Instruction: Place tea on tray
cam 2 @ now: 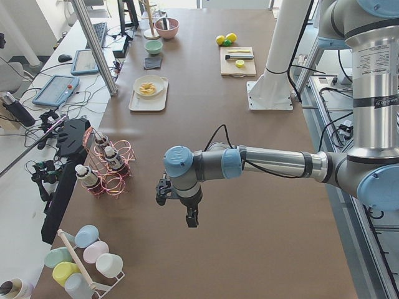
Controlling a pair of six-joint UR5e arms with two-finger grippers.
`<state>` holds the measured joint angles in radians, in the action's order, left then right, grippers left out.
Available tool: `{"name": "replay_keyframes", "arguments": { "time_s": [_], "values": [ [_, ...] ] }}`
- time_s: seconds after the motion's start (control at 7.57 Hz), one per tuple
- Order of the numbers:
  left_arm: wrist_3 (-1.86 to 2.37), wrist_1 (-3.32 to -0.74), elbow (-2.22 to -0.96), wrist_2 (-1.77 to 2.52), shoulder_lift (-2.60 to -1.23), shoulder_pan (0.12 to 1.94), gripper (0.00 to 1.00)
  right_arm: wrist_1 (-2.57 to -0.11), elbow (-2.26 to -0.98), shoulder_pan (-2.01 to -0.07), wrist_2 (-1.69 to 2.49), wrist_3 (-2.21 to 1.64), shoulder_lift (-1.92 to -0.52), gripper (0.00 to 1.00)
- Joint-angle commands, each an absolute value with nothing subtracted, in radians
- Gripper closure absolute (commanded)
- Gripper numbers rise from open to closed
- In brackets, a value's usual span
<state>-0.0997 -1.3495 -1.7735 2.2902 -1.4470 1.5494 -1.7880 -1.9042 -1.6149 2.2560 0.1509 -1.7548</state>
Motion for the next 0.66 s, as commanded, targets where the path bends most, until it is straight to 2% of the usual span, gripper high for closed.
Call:
{"name": "replay_keyframes", "arguments": {
  "time_s": [0.0, 0.53],
  "values": [
    [-0.100, -1.348, -1.773, 2.290, -1.447, 1.549, 0.01, -1.790, -1.905, -1.615, 2.258, 0.150, -1.753, 0.00],
    [-0.100, -1.350, -1.776, 2.290, -1.448, 1.549, 0.01, -1.787, -1.931, -1.617, 2.250, 0.149, -1.752, 0.00]
  ]
}}
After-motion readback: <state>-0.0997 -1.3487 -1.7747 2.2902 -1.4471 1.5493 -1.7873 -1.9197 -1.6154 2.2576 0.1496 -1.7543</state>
